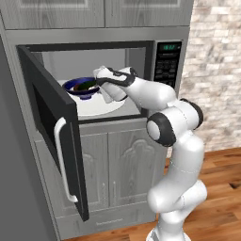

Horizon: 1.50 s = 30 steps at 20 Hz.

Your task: The microwave is finished heating the steak and cucumber. Take the bowl containing the food and place it on the dining counter.

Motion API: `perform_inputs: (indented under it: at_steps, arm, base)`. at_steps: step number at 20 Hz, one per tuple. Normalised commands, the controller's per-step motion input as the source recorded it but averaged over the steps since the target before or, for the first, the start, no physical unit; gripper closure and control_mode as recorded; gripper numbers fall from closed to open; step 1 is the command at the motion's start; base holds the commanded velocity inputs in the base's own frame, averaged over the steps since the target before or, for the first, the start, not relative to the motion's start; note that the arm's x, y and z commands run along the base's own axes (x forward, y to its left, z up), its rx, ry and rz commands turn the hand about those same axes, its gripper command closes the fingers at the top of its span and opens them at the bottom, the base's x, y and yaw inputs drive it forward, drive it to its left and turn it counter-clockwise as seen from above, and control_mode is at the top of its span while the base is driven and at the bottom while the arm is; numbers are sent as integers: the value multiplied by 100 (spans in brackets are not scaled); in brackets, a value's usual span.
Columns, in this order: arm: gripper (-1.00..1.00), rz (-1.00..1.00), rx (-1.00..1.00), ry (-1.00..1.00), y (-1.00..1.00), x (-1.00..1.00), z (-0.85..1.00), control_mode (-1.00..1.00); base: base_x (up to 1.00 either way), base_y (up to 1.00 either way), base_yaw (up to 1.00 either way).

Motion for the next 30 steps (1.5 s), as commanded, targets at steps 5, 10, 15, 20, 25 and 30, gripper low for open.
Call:
perform_inputs:
  at_steps: [5, 10, 15, 20, 25, 30]
  arm:
    - [100, 0, 10, -19, -34, -99, 0, -100]
    - [100, 0, 13, -14, -44, -100, 21, -100]
    - [100, -1, 10, 0, -53, -100, 54, -100]
    - [100, 0, 2, 3, -55, -100, 71, -100]
    - [100, 0, 0, 20, -59, -100, 79, -100]
    - [100, 0, -7, 36, -61, -100, 73, -100]
  base:
    - [0, 0, 0]
    - [0, 0, 0]
    - [0, 0, 0]
    - [0, 0, 0]
    - [0, 0, 0]
    - [0, 0, 0]
